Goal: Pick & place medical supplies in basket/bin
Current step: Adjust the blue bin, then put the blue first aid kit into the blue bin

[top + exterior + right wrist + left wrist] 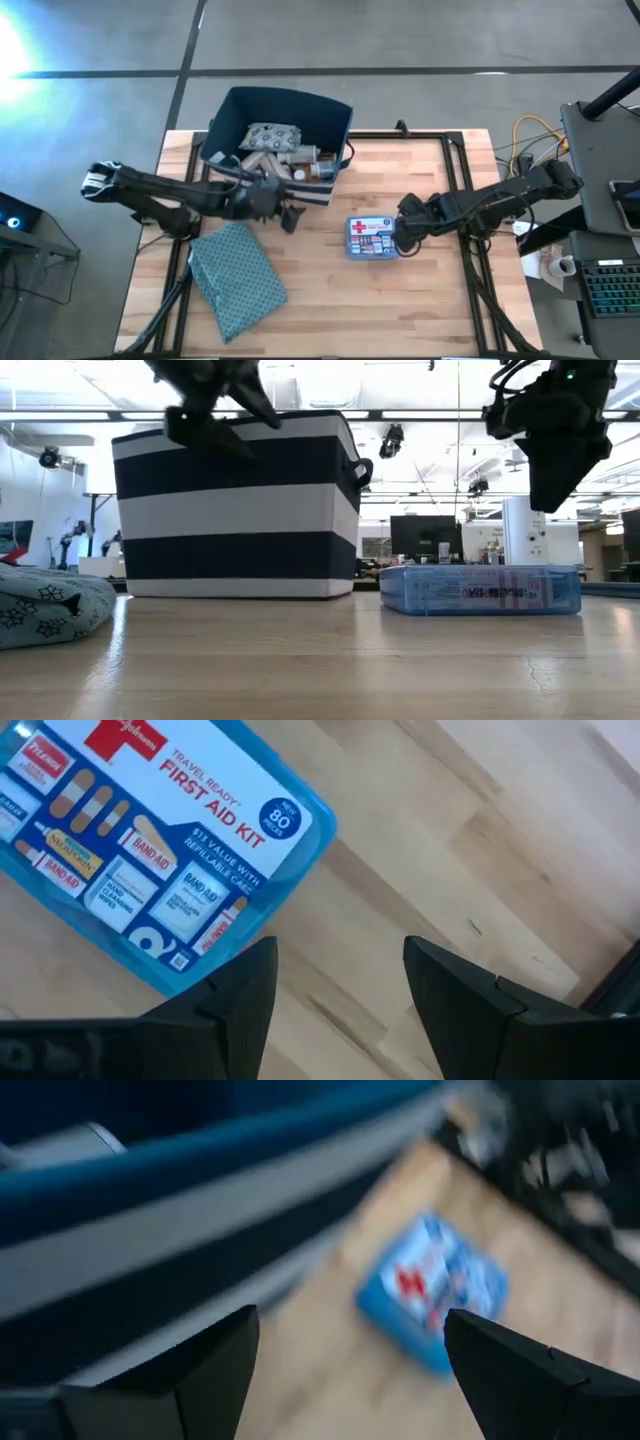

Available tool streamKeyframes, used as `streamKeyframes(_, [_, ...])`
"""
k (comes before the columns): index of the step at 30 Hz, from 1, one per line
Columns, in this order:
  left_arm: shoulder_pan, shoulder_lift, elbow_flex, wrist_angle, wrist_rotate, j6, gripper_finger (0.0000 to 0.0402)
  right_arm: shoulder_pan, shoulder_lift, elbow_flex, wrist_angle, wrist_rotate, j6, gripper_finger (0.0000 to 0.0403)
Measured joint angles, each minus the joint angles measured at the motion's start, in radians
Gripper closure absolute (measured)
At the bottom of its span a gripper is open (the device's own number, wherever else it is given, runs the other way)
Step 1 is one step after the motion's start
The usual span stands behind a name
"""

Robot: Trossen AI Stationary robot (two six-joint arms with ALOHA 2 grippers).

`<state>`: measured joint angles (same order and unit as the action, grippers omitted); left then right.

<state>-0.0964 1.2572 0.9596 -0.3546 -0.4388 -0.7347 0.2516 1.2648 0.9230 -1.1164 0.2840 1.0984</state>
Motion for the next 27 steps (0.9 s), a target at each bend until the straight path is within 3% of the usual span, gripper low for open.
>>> streamKeyframes(5, [0.126, -0.001, -0.019, 0.115, 0.025, 0.019, 0.0105, 0.027, 0.000, 0.003, 0.002, 0.002, -0.001, 0.0193])
streamKeyframes(10, [0.140, -0.001, -0.010, 0.149, 0.162, 0.073, 0.0105, 0.085, 0.000, 0.001, 0.008, -0.010, 0.006, 0.0193])
streamKeyframes(15, [0.076, 0.000, -0.013, 0.172, 0.348, 0.073, 0.0105, 0.132, 0.000, -0.035, 0.069, -0.093, 0.045, 0.0193])
streamKeyframes(18, [0.029, 0.006, -0.019, 0.163, 0.408, 0.048, 0.0105, 0.135, 0.000, -0.108, 0.212, -0.236, 0.078, 0.0193])
streamKeyframes(20, [0.000, 0.007, -0.024, 0.145, 0.438, 0.041, 0.0105, 0.137, 0.000, -0.172, 0.337, -0.274, 0.121, 0.0193])
streamKeyframes(23, [-0.041, 0.015, -0.037, 0.151, 0.448, 0.035, 0.0105, 0.139, 0.000, -0.258, 0.469, -0.253, 0.232, 0.0193])
streamKeyframes(27, [-0.089, 0.020, -0.073, 0.152, 0.422, -0.054, 0.0105, 0.161, -0.003, -0.299, 0.522, -0.167, 0.378, 0.0193])
